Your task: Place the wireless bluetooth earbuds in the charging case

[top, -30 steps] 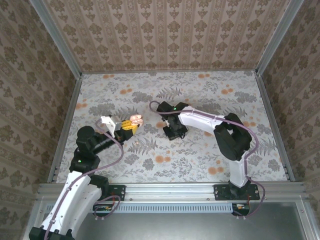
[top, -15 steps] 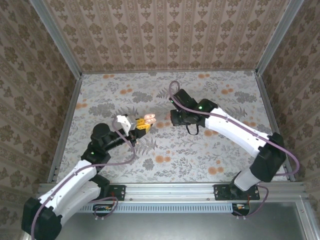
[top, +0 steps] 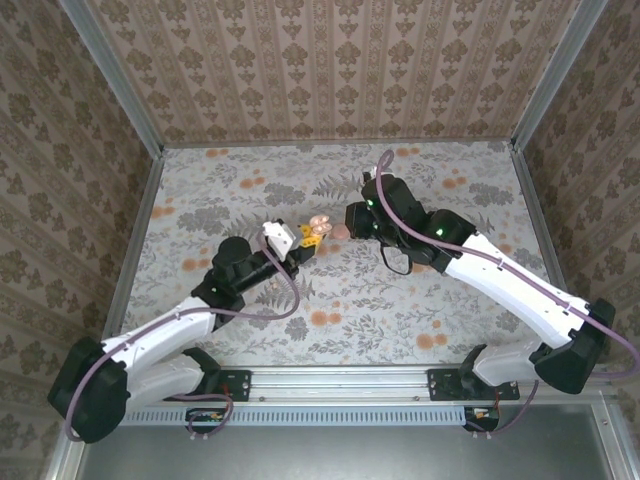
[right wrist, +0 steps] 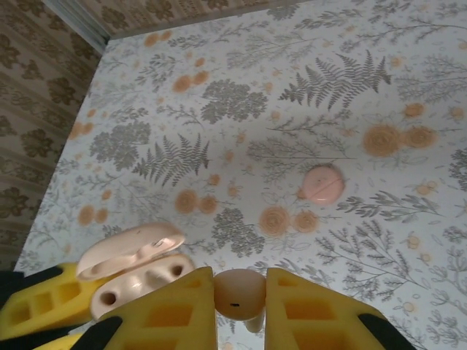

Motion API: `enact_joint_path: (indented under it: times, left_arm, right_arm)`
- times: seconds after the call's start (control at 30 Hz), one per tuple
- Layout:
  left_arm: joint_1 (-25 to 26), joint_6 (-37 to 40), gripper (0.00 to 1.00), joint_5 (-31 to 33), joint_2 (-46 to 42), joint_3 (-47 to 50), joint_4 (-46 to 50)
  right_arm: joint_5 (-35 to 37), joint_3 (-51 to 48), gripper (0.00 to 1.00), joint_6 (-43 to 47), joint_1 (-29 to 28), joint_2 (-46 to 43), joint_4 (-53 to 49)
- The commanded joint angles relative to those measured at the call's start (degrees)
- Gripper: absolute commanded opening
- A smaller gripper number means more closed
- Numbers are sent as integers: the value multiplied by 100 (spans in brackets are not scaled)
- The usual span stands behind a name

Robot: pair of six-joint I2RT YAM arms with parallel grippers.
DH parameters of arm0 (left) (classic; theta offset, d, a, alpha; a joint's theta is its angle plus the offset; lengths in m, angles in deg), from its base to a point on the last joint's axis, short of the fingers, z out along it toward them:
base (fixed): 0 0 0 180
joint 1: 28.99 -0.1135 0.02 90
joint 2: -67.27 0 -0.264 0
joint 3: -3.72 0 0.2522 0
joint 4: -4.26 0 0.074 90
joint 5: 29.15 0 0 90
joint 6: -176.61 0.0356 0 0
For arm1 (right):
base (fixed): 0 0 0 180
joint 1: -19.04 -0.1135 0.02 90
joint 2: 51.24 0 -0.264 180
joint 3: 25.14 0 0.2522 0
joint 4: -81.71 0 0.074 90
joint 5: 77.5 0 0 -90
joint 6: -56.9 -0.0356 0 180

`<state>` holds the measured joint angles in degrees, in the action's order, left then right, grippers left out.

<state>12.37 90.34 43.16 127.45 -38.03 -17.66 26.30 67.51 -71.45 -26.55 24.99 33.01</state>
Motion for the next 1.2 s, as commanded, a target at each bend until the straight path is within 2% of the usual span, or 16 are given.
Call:
enact_joint_path:
  times: [0.0, 0.37, 1.17]
  left_arm:
    - [66, 120, 0, 111, 159, -288, -570]
    - [159, -5, 0, 3, 565, -449, -905]
    - [232, -69, 0, 152, 424, -488, -826]
  right_arm:
    - [140, -92, 18, -162, -167, -45, 269]
    - [195, -167, 18, -187, -372, -23, 800]
    - [351, -291, 18, 253, -539, 307, 1112]
